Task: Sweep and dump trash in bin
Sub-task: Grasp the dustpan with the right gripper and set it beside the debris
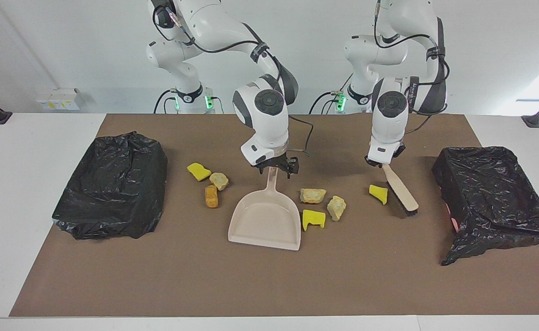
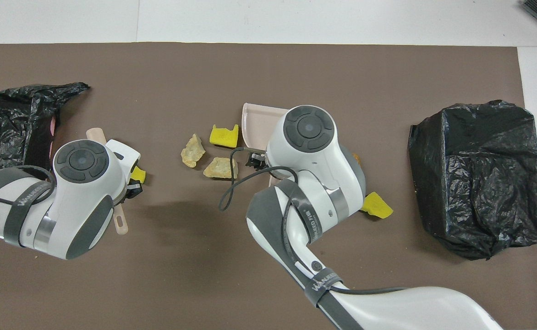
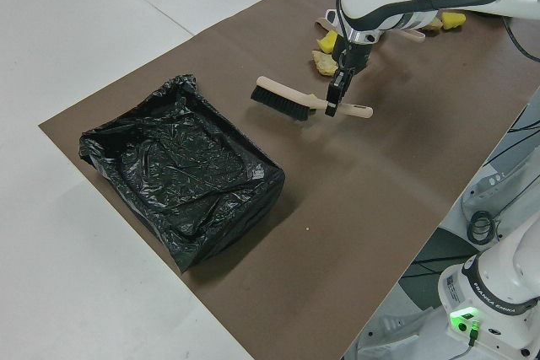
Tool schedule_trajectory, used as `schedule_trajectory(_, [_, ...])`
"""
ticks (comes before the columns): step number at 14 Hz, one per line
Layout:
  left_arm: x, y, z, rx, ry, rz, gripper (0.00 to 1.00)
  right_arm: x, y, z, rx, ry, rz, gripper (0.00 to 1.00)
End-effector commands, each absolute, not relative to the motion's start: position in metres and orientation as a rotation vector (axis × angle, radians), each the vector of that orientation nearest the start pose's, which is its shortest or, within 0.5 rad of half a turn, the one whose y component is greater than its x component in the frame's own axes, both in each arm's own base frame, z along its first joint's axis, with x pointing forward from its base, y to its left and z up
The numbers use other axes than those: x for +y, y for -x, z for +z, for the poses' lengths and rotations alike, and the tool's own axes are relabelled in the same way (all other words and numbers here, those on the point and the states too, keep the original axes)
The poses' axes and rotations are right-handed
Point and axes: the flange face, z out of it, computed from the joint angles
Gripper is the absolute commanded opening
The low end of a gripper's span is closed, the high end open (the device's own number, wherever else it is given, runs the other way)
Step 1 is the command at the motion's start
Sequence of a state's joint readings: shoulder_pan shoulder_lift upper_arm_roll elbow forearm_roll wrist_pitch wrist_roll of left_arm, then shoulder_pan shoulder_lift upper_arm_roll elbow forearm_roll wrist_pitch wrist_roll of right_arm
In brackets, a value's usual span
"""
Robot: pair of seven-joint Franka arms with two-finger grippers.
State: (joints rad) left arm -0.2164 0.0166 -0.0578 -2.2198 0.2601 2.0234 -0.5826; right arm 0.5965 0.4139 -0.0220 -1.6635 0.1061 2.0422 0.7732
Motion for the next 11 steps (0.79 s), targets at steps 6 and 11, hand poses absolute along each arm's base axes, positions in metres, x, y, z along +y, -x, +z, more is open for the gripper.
schedule_trajectory(6, [-0.142,-0.482,0.352,-0.014,3.070,0.096,0.00,0.358,-0.542,0.354,0.273,3.080,0.143,0.19])
schedule_trajectory(11, [-0.145,-0.484,0.353,-0.015,3.080,0.087,0.00,0.353,-0.550,0.359,0.266,3.048,0.130,0.00])
